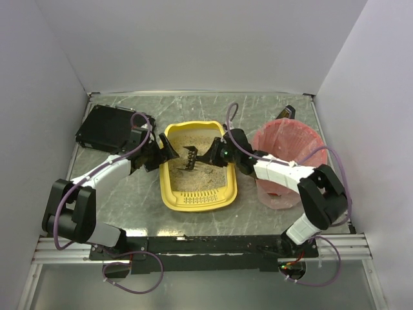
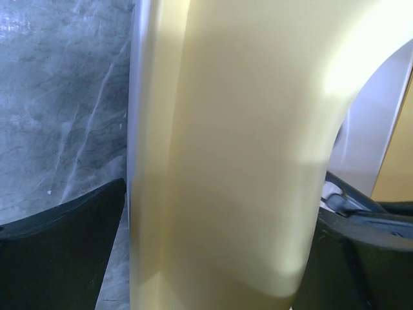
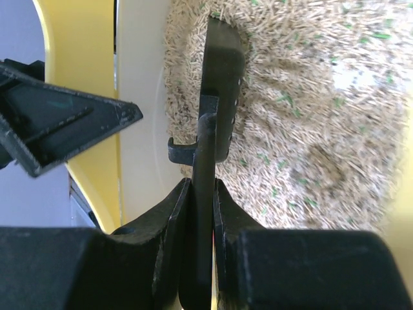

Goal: Clean the litter box

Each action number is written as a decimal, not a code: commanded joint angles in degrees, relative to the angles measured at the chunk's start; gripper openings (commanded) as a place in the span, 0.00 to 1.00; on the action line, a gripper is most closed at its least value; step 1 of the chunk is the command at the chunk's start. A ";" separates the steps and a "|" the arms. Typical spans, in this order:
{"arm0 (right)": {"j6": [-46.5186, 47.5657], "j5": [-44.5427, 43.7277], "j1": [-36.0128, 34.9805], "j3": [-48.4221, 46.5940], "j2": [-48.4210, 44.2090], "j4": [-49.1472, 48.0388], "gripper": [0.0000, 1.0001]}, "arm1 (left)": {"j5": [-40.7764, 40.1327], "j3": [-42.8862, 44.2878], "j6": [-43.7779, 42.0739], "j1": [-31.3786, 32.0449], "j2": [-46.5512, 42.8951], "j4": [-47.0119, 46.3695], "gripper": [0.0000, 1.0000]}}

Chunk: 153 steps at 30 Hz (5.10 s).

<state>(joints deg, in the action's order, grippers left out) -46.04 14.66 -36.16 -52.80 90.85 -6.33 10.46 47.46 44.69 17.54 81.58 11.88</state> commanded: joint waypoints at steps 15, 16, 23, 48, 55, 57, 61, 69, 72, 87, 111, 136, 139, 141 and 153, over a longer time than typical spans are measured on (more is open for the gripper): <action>0.34 -4.63 1.45 6.21 -16.66 -4.84 0.00 | -3.25 -0.44 1.10 -0.05 -4.50 1.74 0.97; 0.34 -5.24 1.45 6.39 -17.89 -4.49 0.00 | -3.34 -0.44 1.10 -0.05 -4.59 1.57 0.97; -1.15 -4.82 1.97 10.86 -24.39 -6.32 0.00 | -3.08 -0.53 0.93 -0.05 -5.81 1.57 0.97; -16.26 -0.76 6.54 17.98 -39.32 0.96 0.00 | -6.77 1.84 1.10 -0.14 -12.41 5.43 0.97; -16.36 2.74 7.42 18.15 -37.67 -5.88 0.00 | -6.41 2.28 1.37 -0.14 -11.62 5.52 0.97; -16.89 3.80 8.29 19.48 -40.03 -5.54 0.00 | -6.42 2.20 1.54 -0.05 -11.53 5.61 0.97; -15.05 1.96 9.00 20.37 -43.13 -4.21 0.00 | -5.71 2.37 1.81 -0.05 -12.14 5.79 0.97; -14.87 9.52 9.80 19.65 -39.95 -8.80 0.00 | -7.03 1.05 1.28 -0.05 -15.31 5.44 0.97; -15.13 5.83 9.71 21.50 -42.07 -8.68 0.00 | -6.59 1.23 0.75 -0.05 -15.66 5.26 0.97; -14.77 19.61 14.00 17.80 -34.33 -11.78 0.00 | -7.47 1.41 0.58 -0.14 -15.66 4.30 0.97; -23.41 22.09 21.64 11.23 -40.56 6.08 0.00 | -7.90 3.34 0.93 -0.14 -13.20 4.91 0.97; -26.05 24.79 19.38 13.18 -36.81 -4.76 0.00 | -7.57 3.95 0.84 -0.14 -12.94 5.35 0.97; -20.15 24.72 18.49 9.11 -35.56 4.48 0.00 | -6.68 4.13 0.84 -0.14 -12.24 4.82 0.97; -21.01 23.06 19.20 10.51 -36.88 1.34 0.00 | -6.77 4.04 1.02 -0.14 -12.06 4.30 0.97; -22.95 26.36 18.06 8.31 -30.30 -3.42 0.00 | -7.82 2.55 1.10 -0.14 -13.64 4.38 0.97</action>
<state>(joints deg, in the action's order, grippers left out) -69.47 38.57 -17.58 -39.07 56.14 -6.31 3.11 49.41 45.74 17.54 69.52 17.65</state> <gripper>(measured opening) 0.225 0.969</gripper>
